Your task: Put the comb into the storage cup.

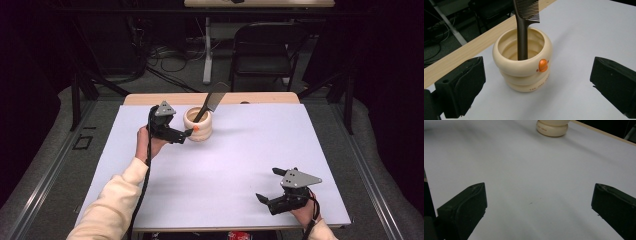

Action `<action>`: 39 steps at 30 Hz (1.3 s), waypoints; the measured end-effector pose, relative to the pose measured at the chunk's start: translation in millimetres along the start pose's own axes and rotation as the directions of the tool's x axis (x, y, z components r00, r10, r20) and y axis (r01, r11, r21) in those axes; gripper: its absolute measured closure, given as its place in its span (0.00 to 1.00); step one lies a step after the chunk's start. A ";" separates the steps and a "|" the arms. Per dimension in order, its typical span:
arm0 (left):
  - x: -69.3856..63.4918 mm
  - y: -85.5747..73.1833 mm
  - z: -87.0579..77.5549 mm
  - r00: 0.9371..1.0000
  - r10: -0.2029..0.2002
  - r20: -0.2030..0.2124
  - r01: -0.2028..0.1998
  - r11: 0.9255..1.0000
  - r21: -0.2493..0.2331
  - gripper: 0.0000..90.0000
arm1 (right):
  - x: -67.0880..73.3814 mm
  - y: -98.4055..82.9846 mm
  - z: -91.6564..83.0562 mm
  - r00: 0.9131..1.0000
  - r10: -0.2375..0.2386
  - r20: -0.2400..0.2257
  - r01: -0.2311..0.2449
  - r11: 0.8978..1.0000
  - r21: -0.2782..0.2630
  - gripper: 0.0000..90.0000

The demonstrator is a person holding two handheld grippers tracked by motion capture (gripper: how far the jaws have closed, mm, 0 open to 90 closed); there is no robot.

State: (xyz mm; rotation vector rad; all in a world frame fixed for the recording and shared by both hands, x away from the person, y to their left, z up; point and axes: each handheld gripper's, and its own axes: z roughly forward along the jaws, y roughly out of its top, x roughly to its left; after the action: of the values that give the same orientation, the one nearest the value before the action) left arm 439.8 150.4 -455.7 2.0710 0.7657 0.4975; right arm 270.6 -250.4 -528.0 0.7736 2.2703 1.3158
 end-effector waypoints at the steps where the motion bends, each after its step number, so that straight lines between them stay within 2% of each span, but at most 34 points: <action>1: -0.5 -0.9 -1.1 1.000 -0.003 -0.003 0.003 1.000 -0.002 0.00 | 0.0 0.0 0.0 1.000 0.000 0.000 0.000 1.000 0.000 0.00; 11: -5.3 -7.9 -13.5 1.000 -0.002 -0.007 0.002 1.000 0.004 0.00 | 0.2 0.1 -0.2 1.000 -0.002 0.001 0.002 1.000 0.001 0.00; 17: -8.9 -12.1 -22.8 1.000 -0.003 -0.012 0.003 1.000 -0.009 0.00 | 0.4 0.1 -0.3 1.000 -0.002 0.001 0.002 1.000 0.000 0.00; 39: -27.0 -37.1 -48.7 0.999 0.014 -0.031 -0.015 1.000 -0.020 0.00 | 0.4 0.1 -0.4 1.000 0.002 0.001 -0.002 1.000 -0.002 0.00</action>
State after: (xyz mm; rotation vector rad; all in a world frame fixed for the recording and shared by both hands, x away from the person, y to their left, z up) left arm 378.7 177.3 -461.0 2.0560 0.7608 0.5438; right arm 270.1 -250.4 -527.8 0.7761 2.2680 1.3185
